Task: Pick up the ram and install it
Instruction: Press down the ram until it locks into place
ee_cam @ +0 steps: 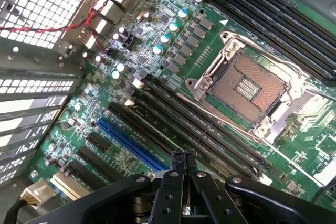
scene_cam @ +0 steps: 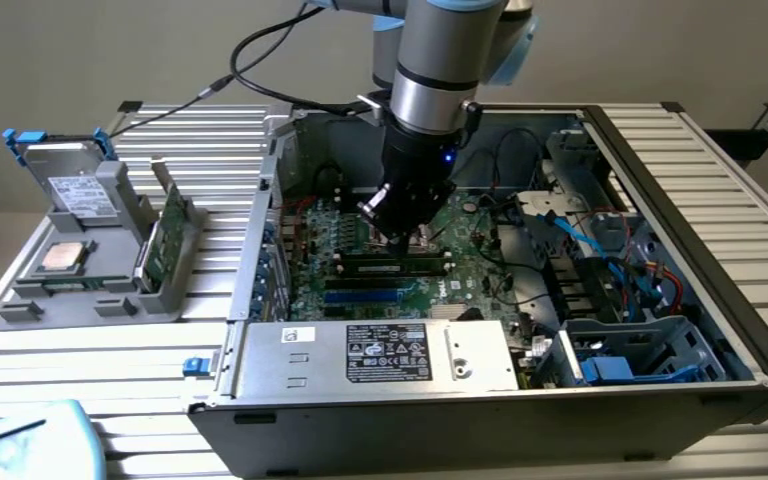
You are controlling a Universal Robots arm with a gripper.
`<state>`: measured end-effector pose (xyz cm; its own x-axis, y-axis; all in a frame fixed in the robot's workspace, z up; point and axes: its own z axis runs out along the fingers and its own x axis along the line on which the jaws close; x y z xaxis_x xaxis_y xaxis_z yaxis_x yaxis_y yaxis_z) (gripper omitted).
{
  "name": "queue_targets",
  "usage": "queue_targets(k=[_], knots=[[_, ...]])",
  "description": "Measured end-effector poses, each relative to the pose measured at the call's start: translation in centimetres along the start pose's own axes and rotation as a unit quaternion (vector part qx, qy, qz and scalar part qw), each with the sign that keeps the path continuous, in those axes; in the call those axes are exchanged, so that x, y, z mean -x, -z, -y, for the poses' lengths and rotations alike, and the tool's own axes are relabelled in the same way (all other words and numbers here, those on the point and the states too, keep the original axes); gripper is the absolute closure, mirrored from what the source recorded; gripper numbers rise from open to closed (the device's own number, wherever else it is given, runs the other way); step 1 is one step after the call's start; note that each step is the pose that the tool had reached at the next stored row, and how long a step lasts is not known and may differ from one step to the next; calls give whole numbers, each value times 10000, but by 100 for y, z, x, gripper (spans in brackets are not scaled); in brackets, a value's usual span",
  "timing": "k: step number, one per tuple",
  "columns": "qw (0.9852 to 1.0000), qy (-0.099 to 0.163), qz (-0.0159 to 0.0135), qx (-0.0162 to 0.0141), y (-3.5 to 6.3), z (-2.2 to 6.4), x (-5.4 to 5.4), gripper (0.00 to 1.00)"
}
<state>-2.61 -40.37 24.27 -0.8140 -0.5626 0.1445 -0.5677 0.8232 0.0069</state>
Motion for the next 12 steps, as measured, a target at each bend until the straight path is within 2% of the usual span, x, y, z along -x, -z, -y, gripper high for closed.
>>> queue_targets(k=[6,12], knots=[[9994,-348,7,31,0,0,0,89],[9976,-695,16,60,0,0,0,89]])
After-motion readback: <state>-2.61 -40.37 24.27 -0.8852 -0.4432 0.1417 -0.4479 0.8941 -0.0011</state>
